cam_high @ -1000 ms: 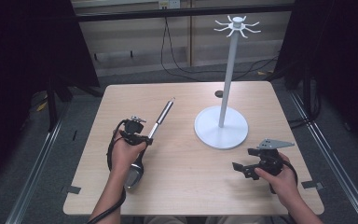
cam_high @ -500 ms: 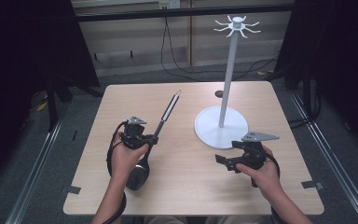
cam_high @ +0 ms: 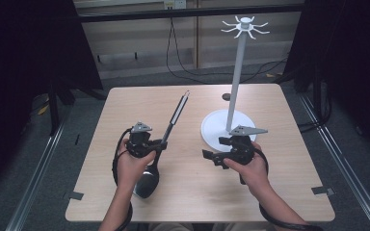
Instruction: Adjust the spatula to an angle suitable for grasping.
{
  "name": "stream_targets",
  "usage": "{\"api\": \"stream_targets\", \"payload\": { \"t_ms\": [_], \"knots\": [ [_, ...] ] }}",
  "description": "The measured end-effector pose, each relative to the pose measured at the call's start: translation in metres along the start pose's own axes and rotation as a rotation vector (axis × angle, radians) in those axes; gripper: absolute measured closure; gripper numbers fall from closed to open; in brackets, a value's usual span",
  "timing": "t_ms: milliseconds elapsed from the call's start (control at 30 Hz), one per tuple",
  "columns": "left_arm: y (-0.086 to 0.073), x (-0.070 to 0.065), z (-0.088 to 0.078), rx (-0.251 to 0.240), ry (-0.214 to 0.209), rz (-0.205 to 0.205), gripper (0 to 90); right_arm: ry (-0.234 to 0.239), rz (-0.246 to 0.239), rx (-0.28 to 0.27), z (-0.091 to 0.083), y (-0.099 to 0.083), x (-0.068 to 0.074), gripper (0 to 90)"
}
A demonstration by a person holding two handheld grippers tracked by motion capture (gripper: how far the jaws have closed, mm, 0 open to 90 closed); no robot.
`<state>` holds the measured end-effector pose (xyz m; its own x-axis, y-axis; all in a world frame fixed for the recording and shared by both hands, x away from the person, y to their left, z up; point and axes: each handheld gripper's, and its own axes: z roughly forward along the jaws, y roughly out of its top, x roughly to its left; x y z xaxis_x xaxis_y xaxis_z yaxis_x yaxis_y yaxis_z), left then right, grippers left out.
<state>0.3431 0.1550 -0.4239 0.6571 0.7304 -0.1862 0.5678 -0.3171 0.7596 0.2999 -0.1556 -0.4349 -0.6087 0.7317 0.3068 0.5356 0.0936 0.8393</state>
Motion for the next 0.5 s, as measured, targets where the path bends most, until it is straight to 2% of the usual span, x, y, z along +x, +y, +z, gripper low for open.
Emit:
{"api": "stream_targets", "payload": {
  "t_ms": [167, 300, 500],
  "knots": [
    [0.003, -0.005, -0.006, -0.017, -0.002, 0.029, 75.2, 0.010, 0.011, -0.022, 0.010, 0.009, 0.008, 16.1],
    [0.006, -0.009, -0.009, -0.049, -0.021, 0.026, 75.2, 0.027, 0.019, -0.033, 0.016, 0.019, 0.014, 20.0],
    [0.010, -0.016, -0.013, -0.073, -0.046, 0.043, 75.2, 0.060, 0.023, -0.068, 0.021, 0.031, 0.022, 28.2]
  ]
}}
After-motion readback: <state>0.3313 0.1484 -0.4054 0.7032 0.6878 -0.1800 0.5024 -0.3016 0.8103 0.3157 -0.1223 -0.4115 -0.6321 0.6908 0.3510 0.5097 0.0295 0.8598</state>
